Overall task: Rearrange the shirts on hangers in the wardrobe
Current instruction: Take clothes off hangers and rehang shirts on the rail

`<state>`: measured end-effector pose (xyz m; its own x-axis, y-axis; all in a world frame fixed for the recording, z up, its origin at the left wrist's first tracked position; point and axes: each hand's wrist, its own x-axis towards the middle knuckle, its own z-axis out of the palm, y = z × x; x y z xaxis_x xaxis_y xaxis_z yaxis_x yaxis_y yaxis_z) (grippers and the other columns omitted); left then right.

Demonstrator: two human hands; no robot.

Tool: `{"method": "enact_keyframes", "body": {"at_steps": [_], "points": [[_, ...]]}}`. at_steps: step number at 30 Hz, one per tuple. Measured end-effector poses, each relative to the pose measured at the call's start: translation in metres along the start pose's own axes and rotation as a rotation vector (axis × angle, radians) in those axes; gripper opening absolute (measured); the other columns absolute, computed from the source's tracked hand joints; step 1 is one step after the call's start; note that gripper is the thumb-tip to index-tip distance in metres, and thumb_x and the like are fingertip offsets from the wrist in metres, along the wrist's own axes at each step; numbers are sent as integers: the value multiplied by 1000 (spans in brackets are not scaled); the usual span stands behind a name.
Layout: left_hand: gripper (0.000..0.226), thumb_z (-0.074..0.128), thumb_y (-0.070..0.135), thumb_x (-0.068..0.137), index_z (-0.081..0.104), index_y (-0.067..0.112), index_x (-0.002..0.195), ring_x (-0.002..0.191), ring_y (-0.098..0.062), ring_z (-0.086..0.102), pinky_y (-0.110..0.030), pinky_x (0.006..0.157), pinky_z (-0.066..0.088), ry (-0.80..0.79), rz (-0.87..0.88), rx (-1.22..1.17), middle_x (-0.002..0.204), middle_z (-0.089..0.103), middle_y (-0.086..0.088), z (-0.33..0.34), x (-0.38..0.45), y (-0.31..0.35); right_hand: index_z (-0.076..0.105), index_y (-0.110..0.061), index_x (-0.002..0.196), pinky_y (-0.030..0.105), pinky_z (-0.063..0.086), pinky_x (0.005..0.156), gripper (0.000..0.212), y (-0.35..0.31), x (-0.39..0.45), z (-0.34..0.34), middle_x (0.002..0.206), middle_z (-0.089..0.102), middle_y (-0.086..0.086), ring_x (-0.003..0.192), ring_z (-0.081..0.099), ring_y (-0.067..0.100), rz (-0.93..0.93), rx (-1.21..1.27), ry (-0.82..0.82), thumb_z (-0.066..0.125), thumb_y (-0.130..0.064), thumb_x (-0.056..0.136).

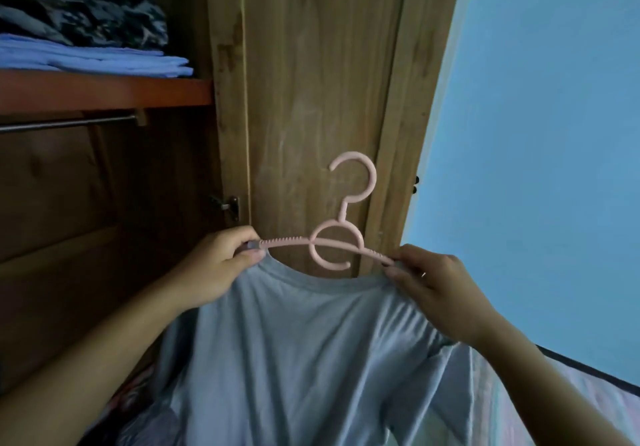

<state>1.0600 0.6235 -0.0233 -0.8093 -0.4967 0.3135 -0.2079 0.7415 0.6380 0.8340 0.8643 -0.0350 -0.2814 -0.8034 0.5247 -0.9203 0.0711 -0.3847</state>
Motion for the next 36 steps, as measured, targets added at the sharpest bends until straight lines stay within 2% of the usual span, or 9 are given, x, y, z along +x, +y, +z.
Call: {"method": "enact_keyframes", "body": {"at_steps": [3,8,15,17,20,23,27,33,36], "points": [[13,58,19,96,62,18,84,74,-15,62,-34,68,46,-38,53,24,77,64,-5,25,7,18,65,-37,90,26,46,67,12,19,-22,-26,73,66,-12,70,61,10,93,-43,-21,62,-28,96],[13,60,18,95,58,24,83,72,1,55,-13,62,39,-155,217,-26,76,59,16,72,30,51,67,-37,86,32,45,64,17,39,-68,-60,69,65,-6,63,58,15,265,-36,45,63,-23,96],[12,65,17,93,63,25,85,78,-13,62,-42,74,50,-331,400,-211,81,64,3,136,75,84,76,-31,90,24,44,62,11,35,-126,-103,71,68,-15,67,61,12,494,-159,168,70,-21,91],[9,66,22,93,63,26,86,79,-21,62,-48,77,49,-385,456,-250,80,65,-1,153,86,96,77,-29,94,20,47,67,11,27,-143,-114,79,71,-16,75,64,9,561,-186,198,71,-20,90],[9,66,28,92,61,34,87,73,-14,60,-40,71,48,-456,564,-268,77,64,6,177,100,113,78,-24,99,28,54,77,12,9,-167,-124,87,74,-13,83,67,7,691,-235,232,71,-21,89],[13,68,25,91,61,33,84,67,-3,55,-27,62,42,-512,667,-259,75,63,14,196,105,131,78,-24,100,24,53,75,13,-15,-191,-128,88,75,-14,81,67,3,792,-309,298,72,-21,89],[12,69,24,91,62,30,83,68,-1,56,-22,62,41,-593,769,-290,74,62,18,213,98,151,78,-24,102,20,51,73,15,-53,-217,-125,88,73,-13,81,66,4,908,-367,377,70,-20,90],[12,71,20,89,66,28,82,71,-6,60,-25,69,45,-711,881,-363,74,66,12,228,77,175,76,-27,102,25,52,78,16,-102,-249,-113,88,72,-13,83,65,4,1074,-419,465,71,-19,90],[10,72,19,88,67,26,83,77,-14,63,-32,75,48,-783,910,-400,76,69,7,236,63,186,75,-33,98,19,48,73,15,-126,-266,-111,81,71,-19,80,65,2,1122,-440,501,73,-22,88]]}}
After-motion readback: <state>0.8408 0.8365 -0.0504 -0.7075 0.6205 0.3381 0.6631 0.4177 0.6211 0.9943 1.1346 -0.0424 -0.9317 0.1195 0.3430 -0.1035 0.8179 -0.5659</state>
